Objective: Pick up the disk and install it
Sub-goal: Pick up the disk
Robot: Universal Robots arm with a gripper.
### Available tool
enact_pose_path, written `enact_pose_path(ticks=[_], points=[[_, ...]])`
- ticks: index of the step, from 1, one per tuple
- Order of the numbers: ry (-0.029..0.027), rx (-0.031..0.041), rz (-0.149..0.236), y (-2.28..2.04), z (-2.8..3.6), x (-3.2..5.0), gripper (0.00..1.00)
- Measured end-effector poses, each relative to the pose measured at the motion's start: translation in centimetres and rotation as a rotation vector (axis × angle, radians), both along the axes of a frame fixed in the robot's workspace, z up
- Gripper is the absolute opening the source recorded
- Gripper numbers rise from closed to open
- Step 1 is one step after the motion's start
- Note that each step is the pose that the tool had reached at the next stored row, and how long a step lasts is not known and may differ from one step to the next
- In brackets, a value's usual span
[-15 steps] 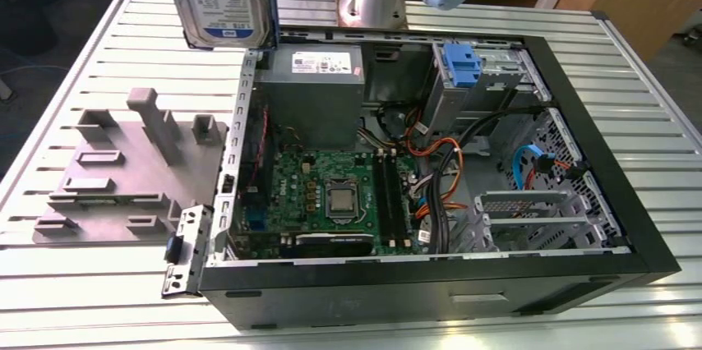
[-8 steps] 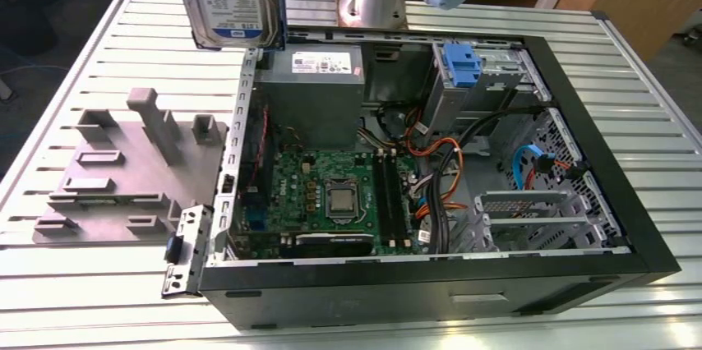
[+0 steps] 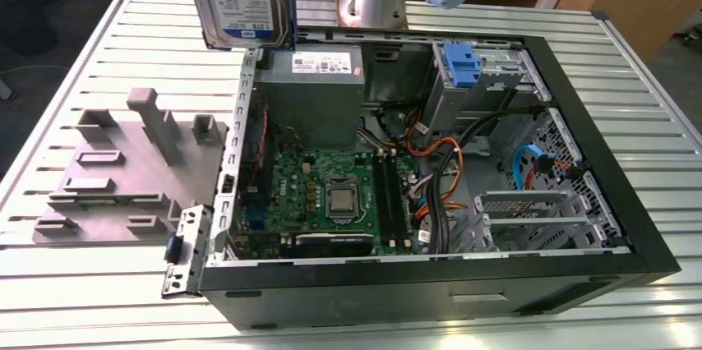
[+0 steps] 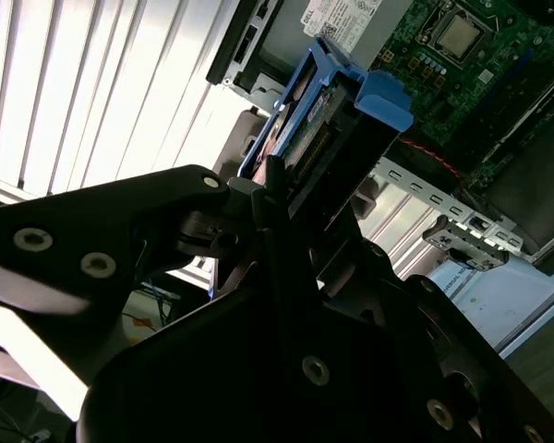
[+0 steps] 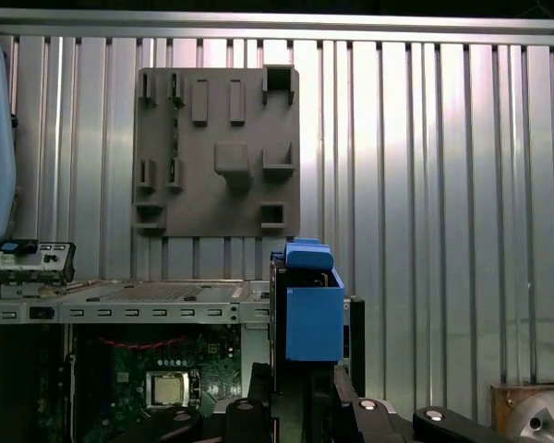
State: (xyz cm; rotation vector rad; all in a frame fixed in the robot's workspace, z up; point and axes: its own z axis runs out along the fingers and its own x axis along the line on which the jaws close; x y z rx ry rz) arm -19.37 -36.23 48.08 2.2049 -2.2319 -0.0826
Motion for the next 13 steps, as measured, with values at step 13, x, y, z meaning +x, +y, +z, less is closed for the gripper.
enact_pose_path(ticks=[13], points=[[0.0000, 0.0000, 0.000, 0.00, -0.02, 1.75, 0.35]])
